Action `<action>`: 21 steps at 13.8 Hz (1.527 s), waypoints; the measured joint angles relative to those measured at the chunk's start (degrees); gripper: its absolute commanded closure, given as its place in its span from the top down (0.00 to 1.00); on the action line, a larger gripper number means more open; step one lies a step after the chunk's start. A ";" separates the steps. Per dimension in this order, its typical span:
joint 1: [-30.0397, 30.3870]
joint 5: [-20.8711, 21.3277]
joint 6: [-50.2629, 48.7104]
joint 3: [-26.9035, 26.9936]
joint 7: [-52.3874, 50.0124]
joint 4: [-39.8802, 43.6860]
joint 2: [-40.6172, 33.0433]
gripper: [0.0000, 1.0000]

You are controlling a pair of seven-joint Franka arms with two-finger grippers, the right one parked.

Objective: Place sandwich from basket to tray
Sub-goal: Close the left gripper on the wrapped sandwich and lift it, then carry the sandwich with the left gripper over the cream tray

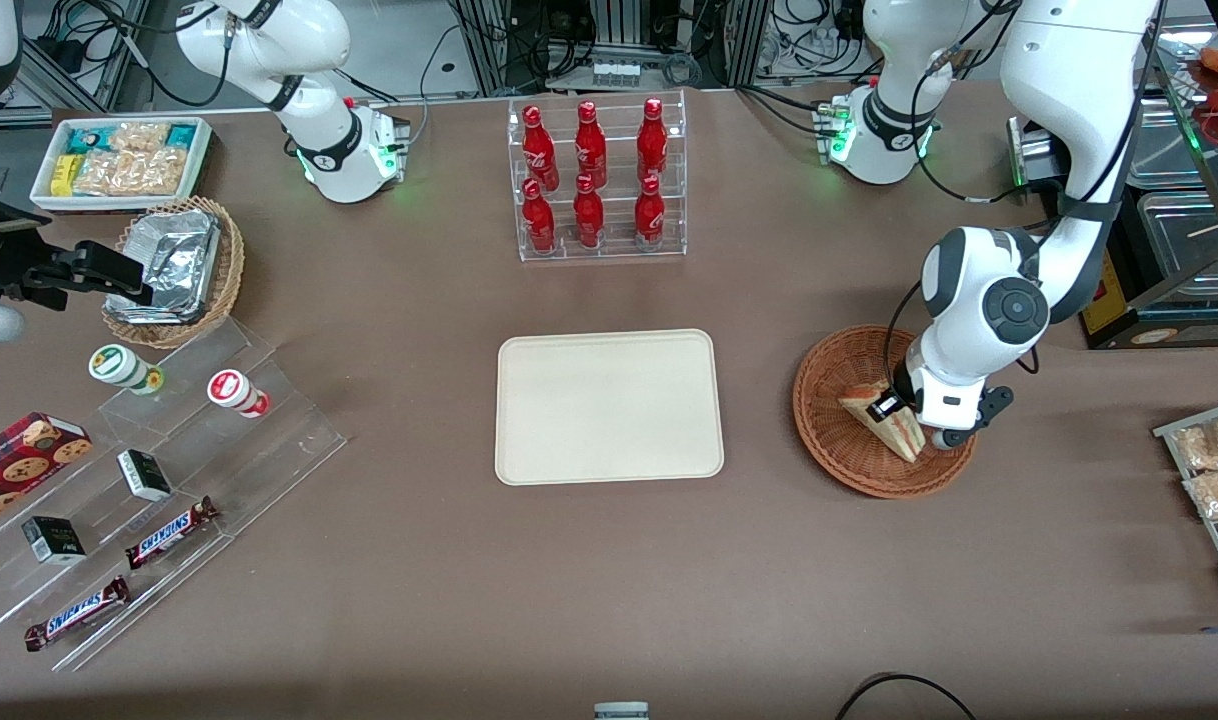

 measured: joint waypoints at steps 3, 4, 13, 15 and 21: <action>0.02 0.14 -5.89 -0.20 0.00 2.31 -3.48 0.00; 0.02 0.74 -9.16 -0.55 0.00 4.17 -4.67 0.00; -0.10 2.81 -32.29 -11.23 -0.40 29.36 -0.31 0.00; -0.12 2.81 -32.29 -14.97 -0.41 31.44 0.98 0.00; -7.39 10.03 -32.23 -22.83 -2.28 39.10 9.73 0.00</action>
